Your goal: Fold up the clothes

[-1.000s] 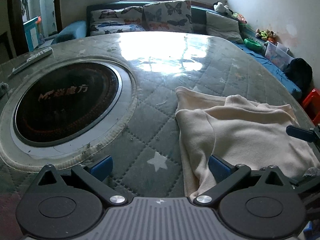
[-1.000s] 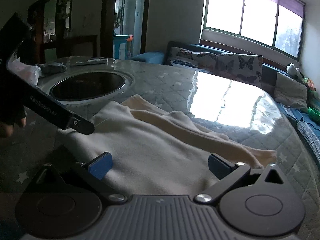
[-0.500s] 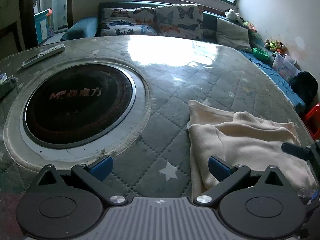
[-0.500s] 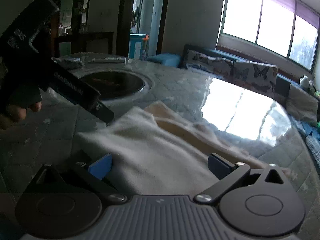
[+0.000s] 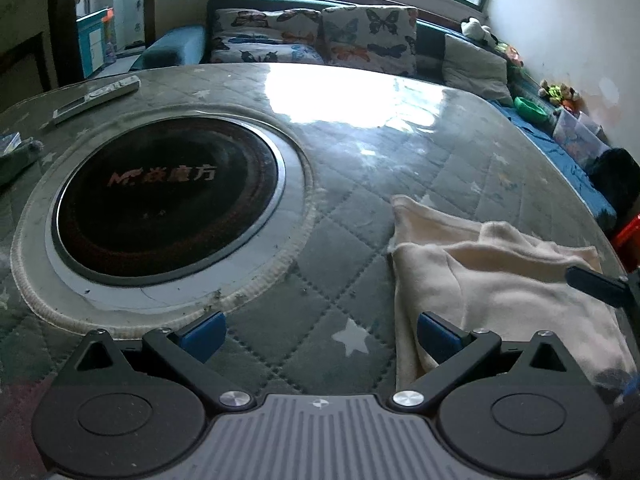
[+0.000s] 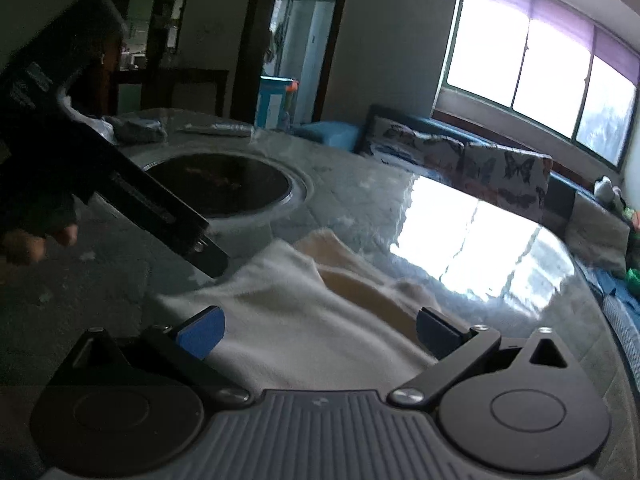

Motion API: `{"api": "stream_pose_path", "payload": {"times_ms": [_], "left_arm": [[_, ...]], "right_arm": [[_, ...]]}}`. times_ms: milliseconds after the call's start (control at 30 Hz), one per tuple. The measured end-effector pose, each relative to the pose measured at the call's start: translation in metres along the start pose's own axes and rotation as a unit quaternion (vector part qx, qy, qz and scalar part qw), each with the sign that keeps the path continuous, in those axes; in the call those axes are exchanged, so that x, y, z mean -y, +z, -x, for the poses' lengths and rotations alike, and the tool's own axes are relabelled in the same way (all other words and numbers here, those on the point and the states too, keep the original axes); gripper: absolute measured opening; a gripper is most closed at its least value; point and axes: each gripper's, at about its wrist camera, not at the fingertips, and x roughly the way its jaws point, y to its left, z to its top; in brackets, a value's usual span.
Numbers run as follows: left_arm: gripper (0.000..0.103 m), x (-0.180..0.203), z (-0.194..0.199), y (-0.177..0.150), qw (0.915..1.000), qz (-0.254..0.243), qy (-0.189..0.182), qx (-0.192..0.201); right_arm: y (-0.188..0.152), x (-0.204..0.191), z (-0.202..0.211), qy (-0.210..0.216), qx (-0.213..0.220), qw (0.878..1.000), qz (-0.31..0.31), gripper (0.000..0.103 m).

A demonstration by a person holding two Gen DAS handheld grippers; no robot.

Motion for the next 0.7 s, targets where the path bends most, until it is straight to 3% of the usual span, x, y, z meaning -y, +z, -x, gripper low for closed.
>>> {"api": "stream_pose_path", "payload": {"times_ms": [67, 267, 400, 467, 600, 700], "left_arm": [[0.103, -0.001, 0.001, 0.002, 0.9999, 0.009, -0.006, 0.001], [0.103, -0.001, -0.003, 0.005, 0.9993, 0.031, -0.016, -0.012], [0.103, -0.005, -0.005, 0.006, 0.9975, 0.059, -0.029, -0.025], [0.103, -0.006, -0.006, 0.007, 0.9962, 0.073, -0.037, -0.031], [0.103, -0.007, -0.009, 0.008, 0.9929, 0.096, -0.057, -0.042], [0.103, -0.006, -0.011, 0.01, 0.9911, 0.108, -0.063, -0.045]], "right_arm": [[0.004, -0.003, 0.003, 0.013, -0.001, 1.0, 0.006, 0.102], [0.009, -0.031, 0.003, 0.062, -0.016, 0.996, 0.068, 0.084], [0.009, -0.048, -0.004, 0.08, -0.03, 0.991, 0.101, 0.059], [0.008, -0.056, -0.009, 0.087, -0.04, 0.989, 0.115, 0.056], [0.006, -0.062, -0.014, 0.061, -0.039, 0.987, 0.14, 0.035], [0.011, -0.054, -0.011, 0.071, -0.031, 0.99, 0.116, 0.025]]}}
